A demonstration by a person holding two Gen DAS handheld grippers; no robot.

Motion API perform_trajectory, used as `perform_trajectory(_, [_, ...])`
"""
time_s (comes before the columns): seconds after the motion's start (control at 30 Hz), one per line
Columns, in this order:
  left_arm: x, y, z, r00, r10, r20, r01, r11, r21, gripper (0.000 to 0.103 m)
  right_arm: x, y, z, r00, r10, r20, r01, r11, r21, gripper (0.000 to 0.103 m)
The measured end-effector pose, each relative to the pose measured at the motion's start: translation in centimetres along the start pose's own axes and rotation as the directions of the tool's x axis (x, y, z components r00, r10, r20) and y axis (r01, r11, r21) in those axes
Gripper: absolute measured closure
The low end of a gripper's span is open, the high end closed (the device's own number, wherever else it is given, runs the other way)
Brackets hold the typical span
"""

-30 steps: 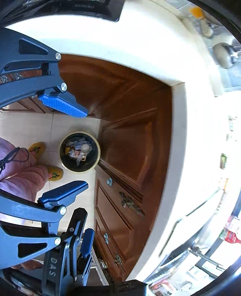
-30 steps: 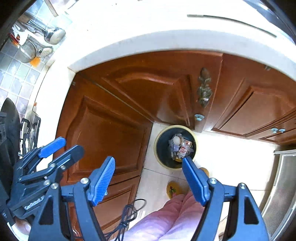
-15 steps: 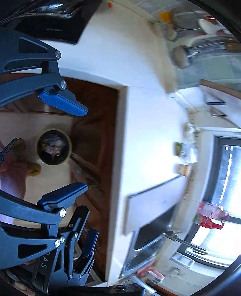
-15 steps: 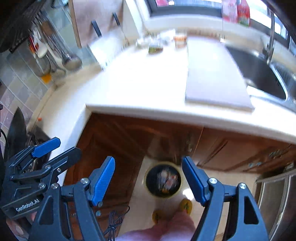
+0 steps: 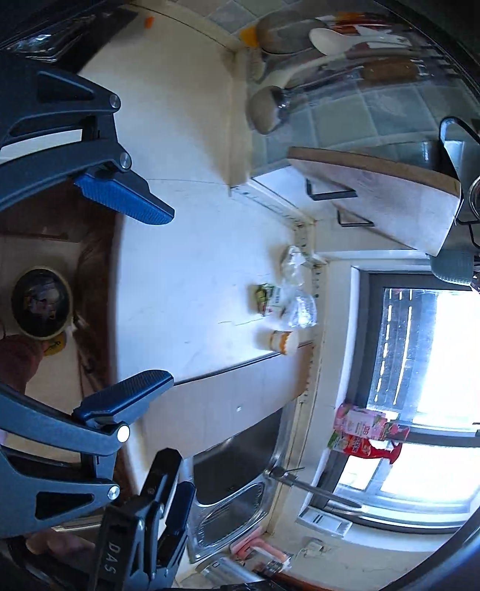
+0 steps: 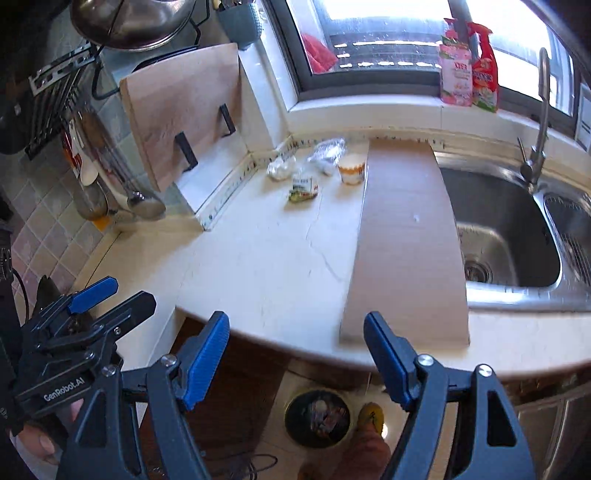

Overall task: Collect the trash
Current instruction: 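Raise both open tools back toward the remaining counter trash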

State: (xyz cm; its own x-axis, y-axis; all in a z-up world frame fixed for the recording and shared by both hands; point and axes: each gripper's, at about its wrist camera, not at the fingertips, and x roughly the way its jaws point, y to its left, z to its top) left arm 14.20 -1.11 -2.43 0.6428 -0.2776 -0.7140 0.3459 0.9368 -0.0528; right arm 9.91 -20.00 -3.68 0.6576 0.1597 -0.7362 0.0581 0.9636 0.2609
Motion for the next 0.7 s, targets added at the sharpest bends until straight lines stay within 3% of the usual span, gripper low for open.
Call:
perform_trajectory(0.17, [5.2,-0.5,5.6,1.0,0.006,-0.018,-0.006,1.0,-0.016,0.023,3.2,-2.8,6.9,0.999,0.037,0.026,-0.038,0.999,0.021,0.027])
perform_trajectory(0.4, [16.4,-1.8,13.3,0.99,0.083,-0.111,-0.074,0.994,0.076,0.023,11.0,-8.7,16.7,0.997,0.079,-0.008,-0.077,0.99,0.114,0.027])
perform_trajectory(0.6, [27.0,-0.1,17.1,0.968,0.085,-0.236,-0.065,0.994,0.091,0.023,21.0,-14.1,19.9,0.988,0.103,-0.113,-0.07,0.961,0.268,0.028])
perform_trajectory(0.7, [31.2,0.8,17.6,0.956,0.063,-0.285,-0.041,0.996,0.082,0.023,24.6,-15.5,20.1,0.98,0.129,-0.15,-0.077,0.948,0.31,0.044])
